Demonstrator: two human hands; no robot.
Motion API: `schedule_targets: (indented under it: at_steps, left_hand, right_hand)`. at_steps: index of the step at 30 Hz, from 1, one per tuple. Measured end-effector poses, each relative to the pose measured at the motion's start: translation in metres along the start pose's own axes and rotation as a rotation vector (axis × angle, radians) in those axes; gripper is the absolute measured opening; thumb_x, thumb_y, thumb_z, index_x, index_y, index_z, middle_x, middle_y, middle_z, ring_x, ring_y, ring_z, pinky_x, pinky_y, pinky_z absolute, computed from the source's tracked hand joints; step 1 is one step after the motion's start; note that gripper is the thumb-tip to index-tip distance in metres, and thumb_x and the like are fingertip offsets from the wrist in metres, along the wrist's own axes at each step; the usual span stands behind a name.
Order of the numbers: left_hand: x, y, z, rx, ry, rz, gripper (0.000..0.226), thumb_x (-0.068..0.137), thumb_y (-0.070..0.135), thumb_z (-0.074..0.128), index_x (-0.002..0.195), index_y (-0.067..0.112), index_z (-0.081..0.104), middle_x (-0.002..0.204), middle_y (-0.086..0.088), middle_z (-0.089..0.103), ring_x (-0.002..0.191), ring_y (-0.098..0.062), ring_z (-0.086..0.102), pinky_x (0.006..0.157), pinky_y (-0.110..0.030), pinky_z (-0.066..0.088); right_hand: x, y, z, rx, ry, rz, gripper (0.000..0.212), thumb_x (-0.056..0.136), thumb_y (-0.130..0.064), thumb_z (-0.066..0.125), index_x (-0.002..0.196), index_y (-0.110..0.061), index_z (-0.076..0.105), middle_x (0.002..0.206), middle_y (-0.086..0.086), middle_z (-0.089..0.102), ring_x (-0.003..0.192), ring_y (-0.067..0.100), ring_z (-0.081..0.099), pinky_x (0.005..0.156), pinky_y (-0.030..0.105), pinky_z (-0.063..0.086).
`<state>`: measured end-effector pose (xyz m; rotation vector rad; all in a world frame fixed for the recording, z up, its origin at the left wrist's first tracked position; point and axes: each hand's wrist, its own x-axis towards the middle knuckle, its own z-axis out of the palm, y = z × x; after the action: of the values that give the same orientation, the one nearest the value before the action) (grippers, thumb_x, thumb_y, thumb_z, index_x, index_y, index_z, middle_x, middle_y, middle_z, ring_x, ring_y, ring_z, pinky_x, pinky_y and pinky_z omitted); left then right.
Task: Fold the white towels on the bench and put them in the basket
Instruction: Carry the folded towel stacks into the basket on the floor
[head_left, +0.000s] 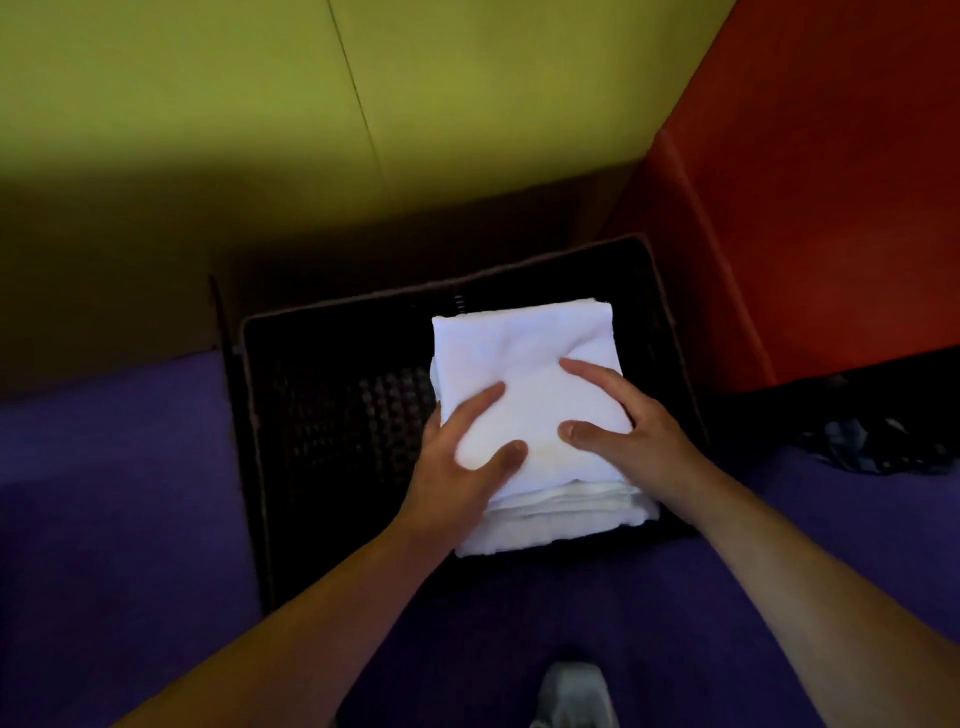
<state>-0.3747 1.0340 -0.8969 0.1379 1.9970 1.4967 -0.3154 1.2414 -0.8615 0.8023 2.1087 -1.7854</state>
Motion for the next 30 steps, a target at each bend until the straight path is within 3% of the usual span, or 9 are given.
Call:
schedule_targets:
  at_steps: [4,8,10,12,15,19,22,26,30]
  left_hand:
    - [0.028,-0.034,0.022,0.021,0.016,0.027,0.053,0.085,0.040,0.075,0.132,0.056,0.055,0.142,0.007,0.046,0.126,-0.002,0.050,0.095,-0.006,0.044]
    - [0.056,-0.050,0.031,0.079,0.069,0.066,0.060,0.082,0.047,0.070,0.139,0.052,0.050,0.144,0.009,0.044,0.129,0.002,0.046,0.102,-0.003,0.034]
    - [0.069,-0.063,0.040,0.237,0.014,0.043,0.063,0.090,0.050,0.065,0.147,0.051,0.038,0.156,0.000,0.028,0.141,-0.010,0.035,0.107,0.000,0.019]
    - [0.077,-0.074,0.054,0.349,-0.115,-0.023,0.063,0.098,0.051,0.054,0.153,0.054,0.022,0.166,-0.008,-0.002,0.153,-0.023,0.011,0.115,-0.010,0.005]
    - [0.085,-0.075,0.067,0.363,-0.135,-0.074,0.063,0.099,0.057,0.047,0.150,0.064,0.011,0.165,-0.006,-0.022,0.155,-0.031,0.001,0.125,-0.035,0.010]
    - [0.077,-0.064,0.054,0.545,-0.162,-0.095,0.063,0.097,0.064,0.040,0.150,0.064,0.005,0.166,-0.014,-0.013,0.151,-0.043,0.011,0.124,-0.046,0.019]
    - [0.062,-0.037,0.044,0.704,-0.160,-0.102,0.063,0.101,0.055,0.040,0.154,0.055,0.006,0.167,-0.014,-0.006,0.148,-0.042,0.018,0.120,-0.049,0.026]
    - [0.026,0.026,0.019,0.927,-0.094,0.051,0.060,0.103,0.048,0.041,0.158,0.041,0.017,0.168,-0.008,0.007,0.148,-0.032,0.022,0.116,-0.049,0.030]
    - [-0.019,0.097,-0.018,0.997,0.052,0.174,0.055,0.099,0.042,0.049,0.152,0.033,0.037,0.161,-0.009,0.030,0.142,-0.032,0.036,0.110,-0.049,0.036]
  right_hand:
    - [0.032,0.034,-0.008,-0.094,0.020,0.007,0.060,0.081,-0.035,0.079,0.128,-0.062,0.053,0.138,-0.006,0.053,0.122,0.013,0.057,0.100,0.038,0.053]
    - [0.059,0.045,-0.008,-0.241,0.118,-0.105,0.054,0.086,-0.036,0.074,0.129,-0.060,0.052,0.143,-0.004,0.042,0.128,0.009,0.047,0.096,0.018,0.043]
    - [0.074,0.058,-0.008,-0.524,0.151,-0.142,0.054,0.090,-0.044,0.067,0.139,-0.054,0.047,0.161,-0.002,0.020,0.142,0.011,0.029,0.109,0.024,0.033]
    - [0.084,0.073,-0.002,-0.957,0.207,-0.174,0.063,0.092,-0.042,0.063,0.150,-0.041,0.038,0.168,0.009,0.005,0.151,0.024,0.016,0.119,0.036,0.022]
    - [0.093,0.080,0.006,-1.128,0.238,-0.110,0.066,0.100,-0.039,0.050,0.158,-0.037,0.019,0.168,0.013,0.005,0.153,0.031,0.012,0.123,0.040,0.007]
    - [0.085,0.064,0.010,-1.131,0.175,-0.014,0.066,0.101,-0.041,0.045,0.158,-0.038,0.014,0.168,0.008,0.002,0.154,0.028,0.008,0.123,0.038,0.009]
    - [0.067,0.037,0.012,-1.057,0.153,0.000,0.067,0.100,-0.038,0.047,0.159,-0.033,0.016,0.167,0.008,0.011,0.152,0.027,0.013,0.124,0.039,0.013]
    - [0.032,-0.017,0.023,-0.973,0.161,-0.127,0.067,0.099,-0.033,0.050,0.159,-0.031,0.021,0.165,0.005,0.022,0.149,0.025,0.023,0.122,0.039,0.019]
    - [-0.011,-0.082,0.038,-0.901,0.198,-0.278,0.062,0.098,-0.027,0.055,0.155,-0.028,0.032,0.160,0.005,0.033,0.146,0.022,0.032,0.118,0.039,0.025]
